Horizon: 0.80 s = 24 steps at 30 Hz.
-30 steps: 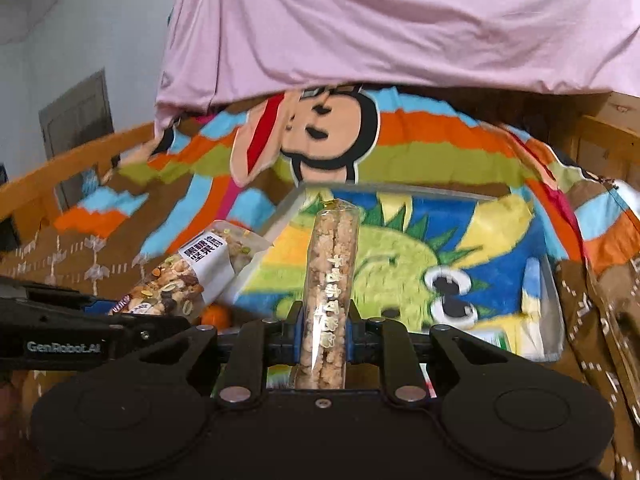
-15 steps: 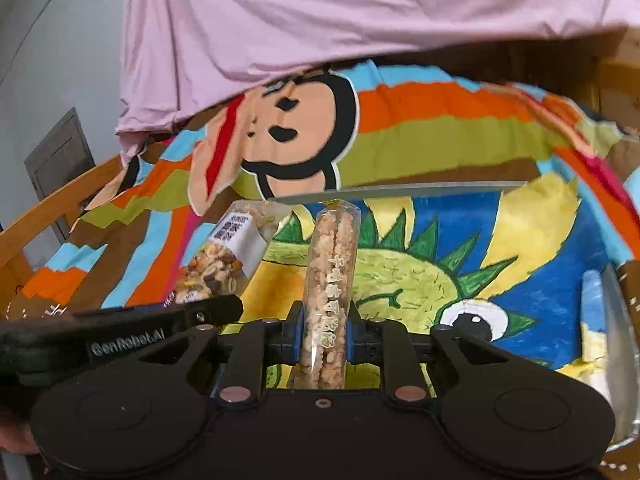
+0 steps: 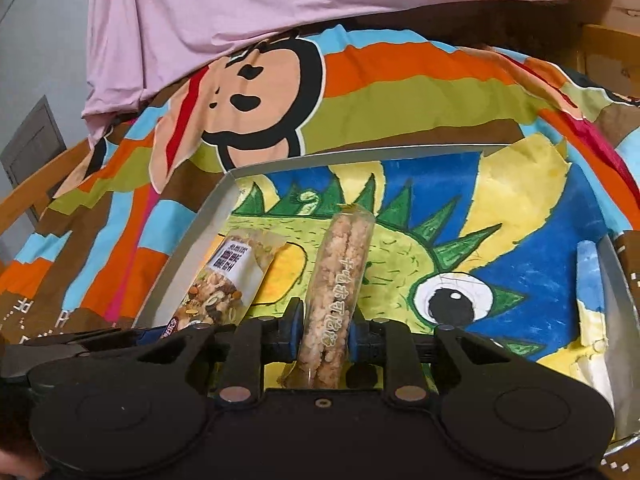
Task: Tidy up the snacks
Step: 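Lower the nut bar into the tray with the left tool while the right tool lowers the rice bar, then open both tools and withdraw them from the tray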
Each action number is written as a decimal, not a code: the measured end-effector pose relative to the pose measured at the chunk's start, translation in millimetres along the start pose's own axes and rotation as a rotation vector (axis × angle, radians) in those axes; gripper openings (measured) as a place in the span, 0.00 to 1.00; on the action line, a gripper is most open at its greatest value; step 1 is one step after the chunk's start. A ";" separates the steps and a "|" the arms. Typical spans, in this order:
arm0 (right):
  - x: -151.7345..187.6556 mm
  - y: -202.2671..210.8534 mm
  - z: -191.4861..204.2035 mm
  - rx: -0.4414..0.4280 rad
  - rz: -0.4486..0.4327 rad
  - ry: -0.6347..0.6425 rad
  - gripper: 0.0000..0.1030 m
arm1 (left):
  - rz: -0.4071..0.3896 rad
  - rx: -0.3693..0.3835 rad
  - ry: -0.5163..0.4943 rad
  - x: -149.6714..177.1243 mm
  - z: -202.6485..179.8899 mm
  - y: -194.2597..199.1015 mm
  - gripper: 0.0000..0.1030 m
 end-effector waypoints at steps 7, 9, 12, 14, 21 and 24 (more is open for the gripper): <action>-1.3 0.6 -1.9 0.101 -0.012 0.056 0.46 | 0.013 -0.014 -0.020 1.9 -3.3 -0.4 0.46; -2.3 2.3 -2.6 0.140 -0.024 0.078 0.56 | 0.012 -0.019 -0.017 1.4 -3.4 1.6 0.57; -5.1 8.4 -5.5 0.172 -0.052 0.087 0.73 | 0.010 -0.028 -0.007 0.2 -3.1 6.9 0.67; -8.0 16.4 -6.2 0.191 -0.085 0.097 0.77 | 0.005 -0.028 0.006 -0.8 -2.5 12.3 0.72; -12.4 60.9 -5.4 0.191 -0.186 0.107 0.94 | -0.043 -0.063 0.035 -4.8 0.3 45.7 0.87; -9.5 84.3 -2.7 0.179 -0.230 0.111 0.99 | -0.081 -0.087 0.052 -7.5 1.5 66.1 0.94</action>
Point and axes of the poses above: each gripper's, at about its wrist camera, not at the fingertips, and y roughly against the way its jaws point, z to its left, x to its underside, the point moved 1 cm from there along -y, roughly the way its jaws point, and after that the axes turned 14 degrees about -y, right-handed, at the moved point
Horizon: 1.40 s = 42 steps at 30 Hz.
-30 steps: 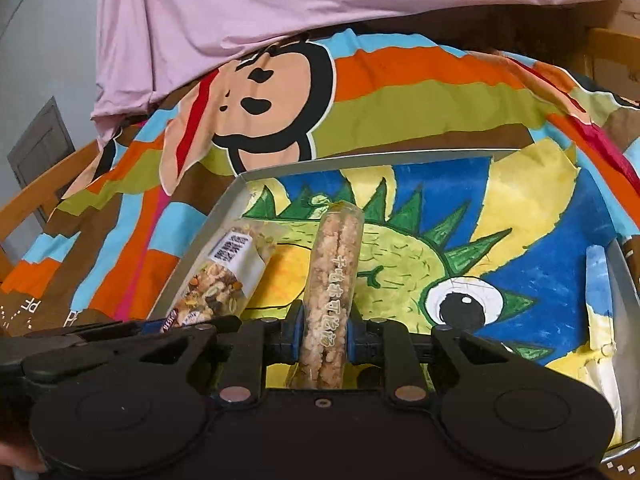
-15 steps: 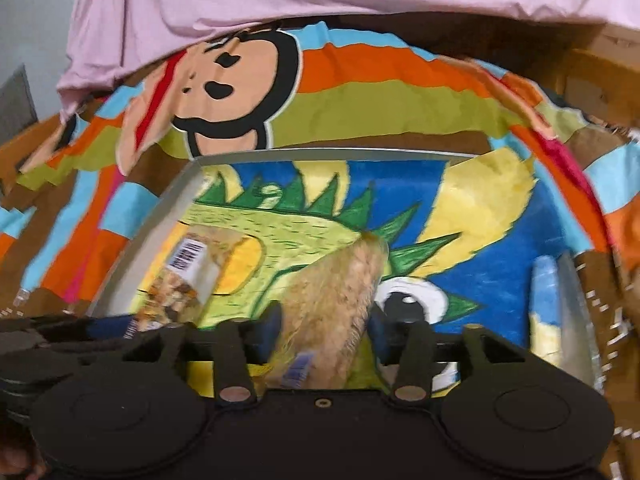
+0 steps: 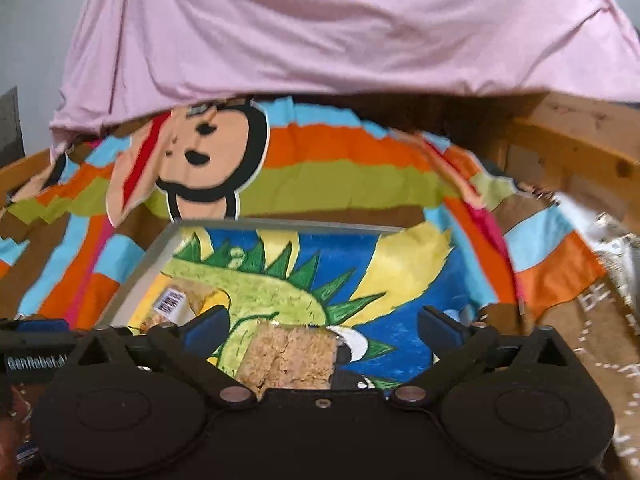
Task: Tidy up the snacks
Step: 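Open both tools and withdraw them from the tray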
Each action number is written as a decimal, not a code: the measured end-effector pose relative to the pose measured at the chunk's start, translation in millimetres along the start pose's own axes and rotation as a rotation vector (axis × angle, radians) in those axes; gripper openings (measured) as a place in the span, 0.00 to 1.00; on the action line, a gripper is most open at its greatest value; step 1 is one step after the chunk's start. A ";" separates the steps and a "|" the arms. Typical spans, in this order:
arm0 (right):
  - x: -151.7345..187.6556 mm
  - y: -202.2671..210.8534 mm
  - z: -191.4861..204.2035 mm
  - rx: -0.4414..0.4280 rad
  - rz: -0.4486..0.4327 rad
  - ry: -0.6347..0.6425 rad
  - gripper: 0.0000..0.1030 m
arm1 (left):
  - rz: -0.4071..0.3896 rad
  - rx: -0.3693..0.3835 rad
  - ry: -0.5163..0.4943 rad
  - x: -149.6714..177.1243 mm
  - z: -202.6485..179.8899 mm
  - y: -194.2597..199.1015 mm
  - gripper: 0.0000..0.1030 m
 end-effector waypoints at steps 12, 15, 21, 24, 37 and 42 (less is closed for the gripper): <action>17.7 99.2 -13.4 -0.021 -0.101 -0.017 0.99 | -0.149 -0.082 -0.090 13.9 -24.0 92.4 0.99; 26.4 119.7 -19.0 -0.013 -0.101 -0.021 0.99 | -0.150 -0.074 -0.150 24.3 -36.0 108.6 0.99; 42.1 150.8 -28.0 0.012 -0.085 -0.038 0.99 | -0.123 -0.067 -0.195 41.3 -53.0 128.5 1.00; 47.2 161.0 -31.1 0.023 -0.069 -0.053 0.99 | -0.109 -0.057 -0.201 50.9 -56.2 139.2 1.00; 78.2 168.6 -16.9 0.047 0.079 -0.014 0.99 | 0.014 -0.061 -0.272 82.2 -63.5 158.6 1.00; 86.9 164.5 -14.3 0.074 0.127 0.005 0.99 | 0.057 -0.062 -0.253 86.7 -59.9 157.8 0.99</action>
Point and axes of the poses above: each gripper's, at about its wrist camera, not at the fingertips, and y roughly against the way its jaws point, z to its left, x to its underside, the point moved 1 cm from there along -y, roughly the way its jaws point, and after that the axes turned 14 degrees about -y, right-handed, at the moved point
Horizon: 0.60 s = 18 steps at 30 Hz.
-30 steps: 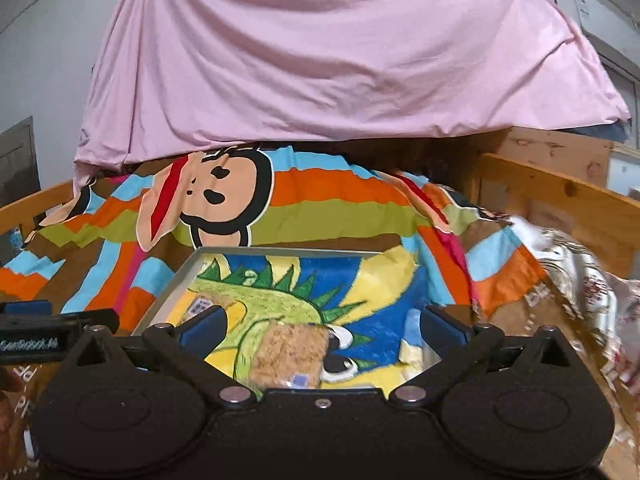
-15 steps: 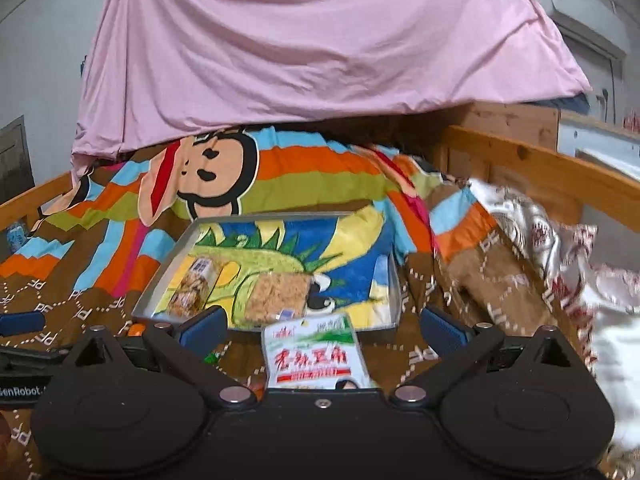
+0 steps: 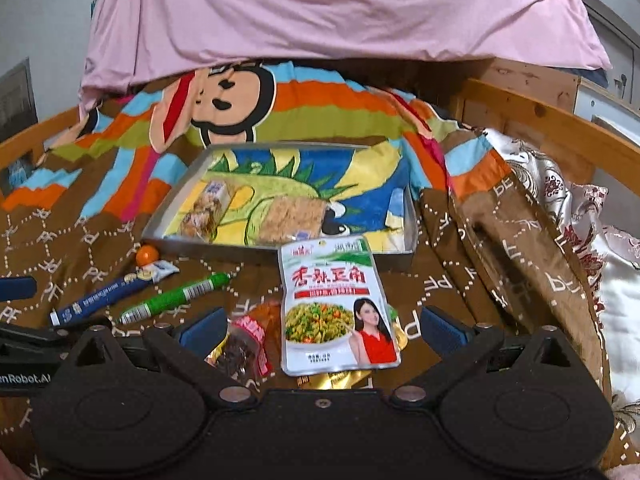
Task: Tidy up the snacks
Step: 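Open both tools and withdraw them from the tray, then grasp the green-and-white spicy green bean pouch with the right tool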
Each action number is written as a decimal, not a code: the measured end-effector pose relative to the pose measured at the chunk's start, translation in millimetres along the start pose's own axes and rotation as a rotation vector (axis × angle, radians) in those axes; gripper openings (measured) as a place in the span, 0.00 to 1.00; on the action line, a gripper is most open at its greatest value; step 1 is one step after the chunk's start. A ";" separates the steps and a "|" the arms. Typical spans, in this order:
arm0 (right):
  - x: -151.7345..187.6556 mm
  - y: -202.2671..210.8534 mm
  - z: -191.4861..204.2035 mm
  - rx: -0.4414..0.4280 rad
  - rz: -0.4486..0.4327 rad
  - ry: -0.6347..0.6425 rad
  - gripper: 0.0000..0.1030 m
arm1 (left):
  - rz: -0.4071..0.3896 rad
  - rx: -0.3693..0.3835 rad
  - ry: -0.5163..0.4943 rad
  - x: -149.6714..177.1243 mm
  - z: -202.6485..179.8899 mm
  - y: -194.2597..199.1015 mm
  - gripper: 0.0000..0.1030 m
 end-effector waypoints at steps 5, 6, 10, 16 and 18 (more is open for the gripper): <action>1.6 -6.4 -1.1 0.019 0.031 -0.005 0.99 | 0.030 -0.010 0.017 2.2 3.9 -2.7 0.99; 2.0 -7.9 -1.4 0.023 0.039 -0.007 0.99 | 0.036 -0.012 0.018 2.3 4.4 -4.0 0.99; 1.7 -13.2 -2.4 0.033 0.065 -0.012 0.99 | 0.061 -0.021 0.027 3.3 6.3 -8.4 0.99; 3.3 -17.9 0.1 0.038 0.092 0.000 0.99 | 0.076 -0.019 0.037 3.4 8.3 -12.2 0.99; 3.2 -18.5 0.2 0.037 0.096 0.001 0.99 | 0.078 -0.015 0.037 3.5 7.7 -13.2 1.00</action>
Point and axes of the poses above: each gripper's, at about its wrist camera, not at the fingertips, and y roughly against the way its jaws point, z to its left, x to its underside, the point moved 1 cm from there along -y, roughly the way its jaws point, and after that the axes turned 14 degrees about -y, right-handed, at the moved point
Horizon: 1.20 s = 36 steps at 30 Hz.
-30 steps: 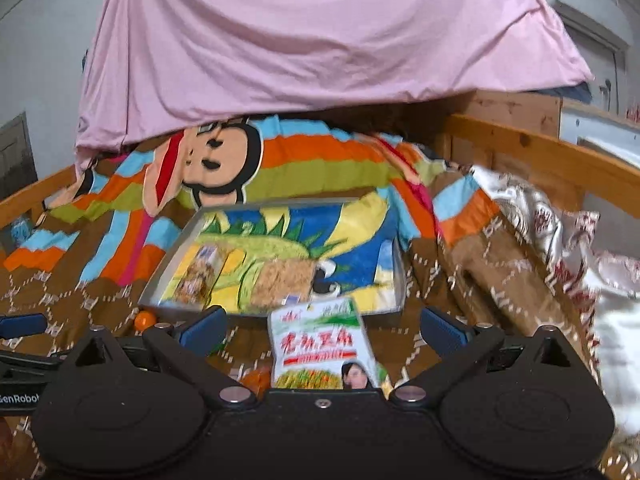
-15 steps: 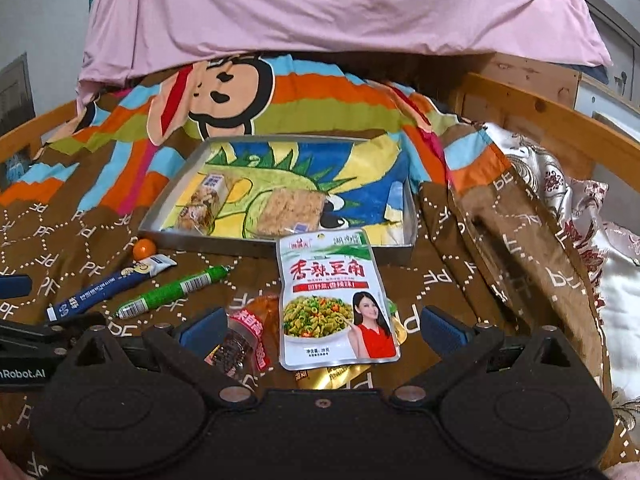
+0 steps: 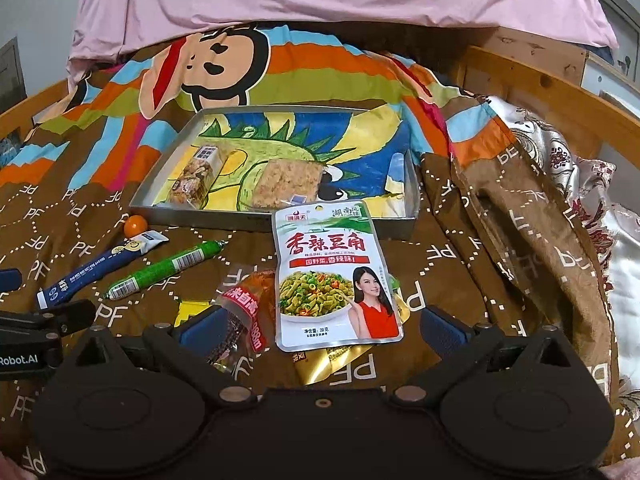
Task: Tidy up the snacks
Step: 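Grasp the green-and-white spicy green bean pouch with the right tool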
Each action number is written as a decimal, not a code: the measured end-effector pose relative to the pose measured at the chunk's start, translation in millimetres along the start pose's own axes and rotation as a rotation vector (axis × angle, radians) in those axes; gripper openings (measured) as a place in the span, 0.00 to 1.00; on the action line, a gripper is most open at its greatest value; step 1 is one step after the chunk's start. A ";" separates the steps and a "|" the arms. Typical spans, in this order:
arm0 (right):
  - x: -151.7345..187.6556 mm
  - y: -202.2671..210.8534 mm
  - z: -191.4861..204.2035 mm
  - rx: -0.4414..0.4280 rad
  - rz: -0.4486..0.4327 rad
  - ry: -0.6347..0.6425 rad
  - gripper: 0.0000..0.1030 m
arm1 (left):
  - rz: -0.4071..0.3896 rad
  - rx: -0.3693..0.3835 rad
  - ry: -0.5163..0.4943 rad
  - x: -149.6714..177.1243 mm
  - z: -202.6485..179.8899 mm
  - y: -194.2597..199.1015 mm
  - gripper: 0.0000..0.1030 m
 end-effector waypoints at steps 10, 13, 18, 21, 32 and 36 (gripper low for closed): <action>-17.8 -21.4 -15.2 -0.019 0.123 -0.061 0.99 | -0.009 0.067 0.013 0.5 -5.5 -8.0 1.00; -29.1 -32.7 -20.9 -0.009 0.142 -0.057 0.99 | -0.017 0.095 0.028 0.6 -5.6 -12.0 1.00; -45.6 -53.5 -26.1 -0.004 0.141 -0.027 0.99 | -0.011 0.110 0.046 -1.5 -6.9 -21.0 0.99; -53.7 -71.1 -25.8 -0.012 0.147 -0.031 0.99 | -0.002 0.120 0.055 -2.3 -7.9 -26.0 1.00; -60.4 -118.3 -9.9 -0.037 0.217 0.023 0.99 | -0.034 0.137 0.054 -11.3 -16.7 -37.0 1.00; -61.1 -126.2 -9.0 -0.031 0.233 0.028 0.99 | -0.060 0.160 0.050 -17.1 -23.1 -43.2 1.00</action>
Point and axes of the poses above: each gripper's, at about its wrist camera, not at the fingertips, and y roughly against the way its jaws point, z to its left, x to its underside, the point moved 1 cm from there along -y, roughly the way its jaws point, and after that the axes turned 14 degrees about -y, right-handed, at the moved point
